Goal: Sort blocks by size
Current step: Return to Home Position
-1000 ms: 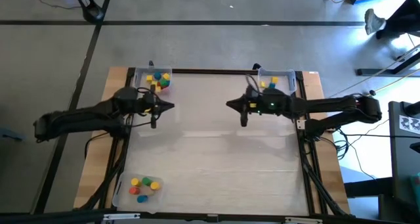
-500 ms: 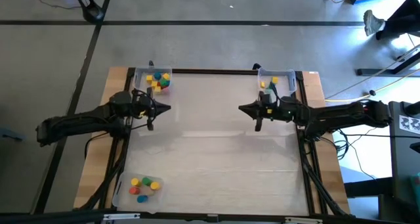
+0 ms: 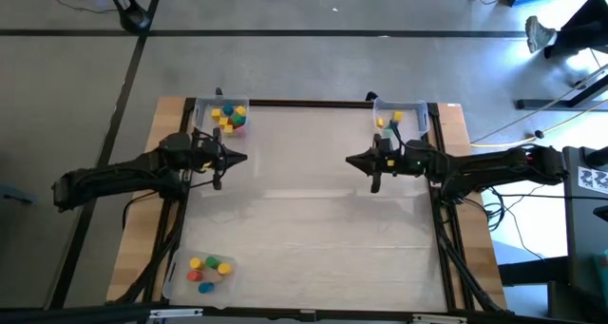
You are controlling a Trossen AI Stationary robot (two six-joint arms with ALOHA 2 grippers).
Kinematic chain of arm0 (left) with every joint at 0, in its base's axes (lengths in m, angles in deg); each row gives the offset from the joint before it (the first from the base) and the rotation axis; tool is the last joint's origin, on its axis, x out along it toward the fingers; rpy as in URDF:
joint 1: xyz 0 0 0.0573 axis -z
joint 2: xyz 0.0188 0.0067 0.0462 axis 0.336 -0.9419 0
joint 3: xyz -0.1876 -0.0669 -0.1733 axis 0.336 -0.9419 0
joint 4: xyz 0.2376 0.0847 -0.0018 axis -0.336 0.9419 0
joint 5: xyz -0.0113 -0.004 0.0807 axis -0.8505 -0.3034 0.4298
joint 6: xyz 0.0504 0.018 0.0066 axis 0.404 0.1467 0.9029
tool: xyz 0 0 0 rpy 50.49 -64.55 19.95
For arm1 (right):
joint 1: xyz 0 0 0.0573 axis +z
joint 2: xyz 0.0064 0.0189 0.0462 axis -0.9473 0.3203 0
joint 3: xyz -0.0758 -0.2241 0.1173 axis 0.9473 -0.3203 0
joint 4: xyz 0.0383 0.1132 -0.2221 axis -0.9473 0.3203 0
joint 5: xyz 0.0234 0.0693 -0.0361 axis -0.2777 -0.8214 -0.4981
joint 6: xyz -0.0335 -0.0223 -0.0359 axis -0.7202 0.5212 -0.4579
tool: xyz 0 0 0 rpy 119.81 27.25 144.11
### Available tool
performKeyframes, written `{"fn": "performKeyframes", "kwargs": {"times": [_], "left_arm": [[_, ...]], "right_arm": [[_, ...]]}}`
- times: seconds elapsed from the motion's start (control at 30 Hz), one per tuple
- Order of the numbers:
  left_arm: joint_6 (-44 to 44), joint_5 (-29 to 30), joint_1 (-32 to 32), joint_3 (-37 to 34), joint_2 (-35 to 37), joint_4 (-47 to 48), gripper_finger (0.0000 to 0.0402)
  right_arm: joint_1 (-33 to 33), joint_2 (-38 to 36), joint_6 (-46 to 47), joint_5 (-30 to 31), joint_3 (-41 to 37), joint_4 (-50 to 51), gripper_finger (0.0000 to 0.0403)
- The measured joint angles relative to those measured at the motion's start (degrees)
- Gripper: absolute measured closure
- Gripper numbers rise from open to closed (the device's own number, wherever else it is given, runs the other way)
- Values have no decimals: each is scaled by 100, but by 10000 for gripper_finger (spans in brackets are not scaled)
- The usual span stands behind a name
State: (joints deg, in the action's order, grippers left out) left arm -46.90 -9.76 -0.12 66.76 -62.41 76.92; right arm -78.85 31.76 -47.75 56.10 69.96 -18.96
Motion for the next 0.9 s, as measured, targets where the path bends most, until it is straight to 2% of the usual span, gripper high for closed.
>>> {"fn": "performKeyframes", "kwargs": {"times": [0.17, 0.43, 0.67, 0.73, 0.83, 0.9], "left_arm": [[88, -13, 0, 0, 120, -31, 396], [178, -38, 0, 0, 326, -11, 396], [202, -644, 0, 0, 419, 40, 396], [163, -686, 0, 0, 426, 148, 396], [205, -687, -1, -18, 448, 316, 396], [143, -684, -3, -174, 489, 85, 396]], "right_arm": [[0, -461, -138, 2, 13, 414, 393], [0, -1469, -273, 651, 11, 1764, 393], [7, -1821, -297, 524, 4, 2129, 393], [7, -1920, -297, 442, -119, 2054, 393], [6, -2145, -278, 234, -702, 1276, 393], [6, -2364, -145, 142, -1157, 813, 393]]}}
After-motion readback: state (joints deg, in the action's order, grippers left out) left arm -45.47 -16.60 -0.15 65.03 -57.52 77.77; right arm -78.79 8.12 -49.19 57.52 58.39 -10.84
